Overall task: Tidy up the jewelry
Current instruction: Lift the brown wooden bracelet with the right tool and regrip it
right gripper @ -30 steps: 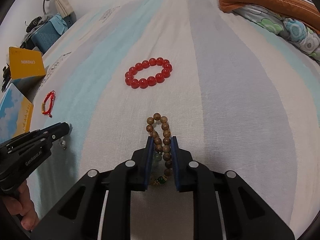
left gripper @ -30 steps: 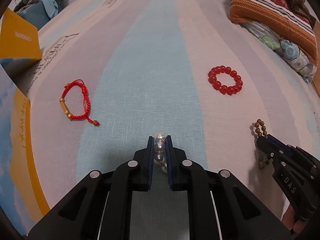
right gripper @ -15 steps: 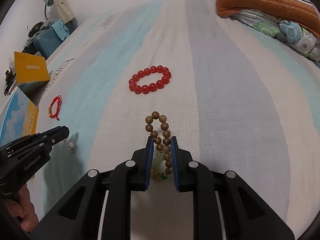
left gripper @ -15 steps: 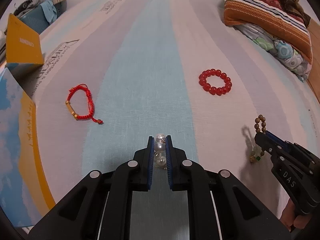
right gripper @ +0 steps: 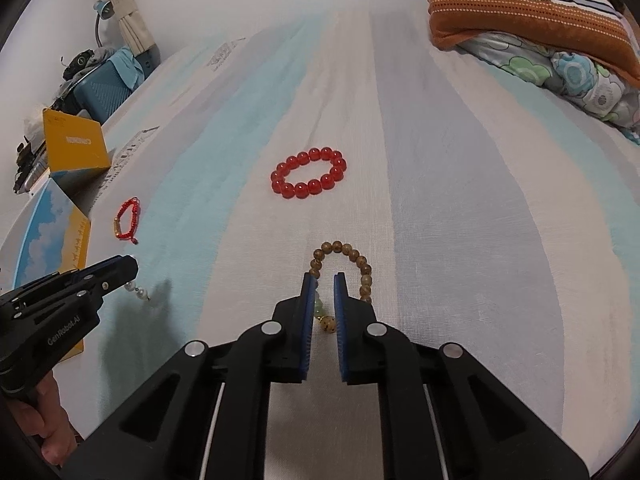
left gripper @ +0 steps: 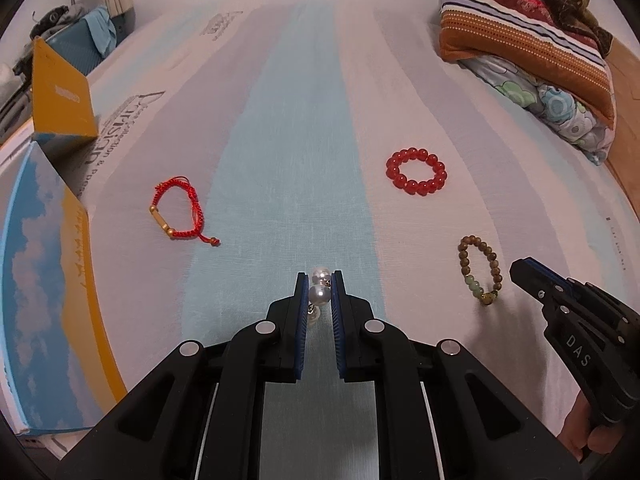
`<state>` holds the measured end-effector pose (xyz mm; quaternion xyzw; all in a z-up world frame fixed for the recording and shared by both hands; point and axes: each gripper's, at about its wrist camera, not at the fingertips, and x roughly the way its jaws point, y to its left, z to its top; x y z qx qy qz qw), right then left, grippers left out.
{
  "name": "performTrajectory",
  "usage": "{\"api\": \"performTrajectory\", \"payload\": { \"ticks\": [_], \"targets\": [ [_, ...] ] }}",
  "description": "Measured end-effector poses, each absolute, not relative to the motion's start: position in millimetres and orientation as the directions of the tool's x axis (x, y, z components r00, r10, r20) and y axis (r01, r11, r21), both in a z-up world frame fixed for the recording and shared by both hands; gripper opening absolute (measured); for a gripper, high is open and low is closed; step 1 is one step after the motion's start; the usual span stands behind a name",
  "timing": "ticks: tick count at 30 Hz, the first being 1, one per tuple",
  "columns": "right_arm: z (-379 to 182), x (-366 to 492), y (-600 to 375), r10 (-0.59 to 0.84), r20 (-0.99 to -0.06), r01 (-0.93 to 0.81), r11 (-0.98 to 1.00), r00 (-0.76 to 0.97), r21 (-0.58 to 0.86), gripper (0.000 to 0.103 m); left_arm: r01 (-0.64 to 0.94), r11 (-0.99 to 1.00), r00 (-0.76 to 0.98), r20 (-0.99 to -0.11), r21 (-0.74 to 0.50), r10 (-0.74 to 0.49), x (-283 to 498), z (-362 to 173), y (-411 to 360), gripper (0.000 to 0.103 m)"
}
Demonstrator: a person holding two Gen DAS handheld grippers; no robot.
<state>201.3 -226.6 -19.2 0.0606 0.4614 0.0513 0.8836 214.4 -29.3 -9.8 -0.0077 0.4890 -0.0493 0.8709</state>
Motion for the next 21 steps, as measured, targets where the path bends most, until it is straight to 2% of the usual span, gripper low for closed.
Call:
{"api": "performTrajectory", "payload": {
  "ticks": [3, 6, 17, 19, 21],
  "targets": [
    [-20.7, 203.0, -229.9, 0.136, -0.809, -0.033, 0.989, 0.572, 0.143, 0.012, 0.076, 0.995, 0.517, -0.851, -0.063, -0.094, 213.8, -8.6, -29.3, 0.011],
    [-32.5, 209.3, -237.7, 0.122, -0.821, 0.003, 0.989, 0.558, 0.148, 0.026, 0.074, 0.995, 0.513, -0.854, -0.064, -0.093, 214.6, -11.9, -29.2, 0.011],
    [-67.6, 234.9, -244.7, 0.1, -0.863, 0.033, 0.99, 0.496, 0.134, 0.026, 0.082, 0.995, 0.507, -0.857, -0.051, -0.086, 222.3, -20.2, -34.3, 0.011],
    [-71.2, 236.6, -242.9, 0.09, -0.869, 0.031, 0.992, 0.486, 0.12, 0.022, 0.082, 0.995, 0.506, -0.859, -0.05, -0.085, 223.4, -21.5, -34.3, 0.011],
    [-72.1, 237.0, -243.3, 0.086, -0.871, 0.037, 0.992, 0.483, 0.118, 0.009, 0.08, 0.996, 0.505, -0.859, -0.048, -0.082, 223.8, -22.3, -33.9, 0.011]
  ]
}}
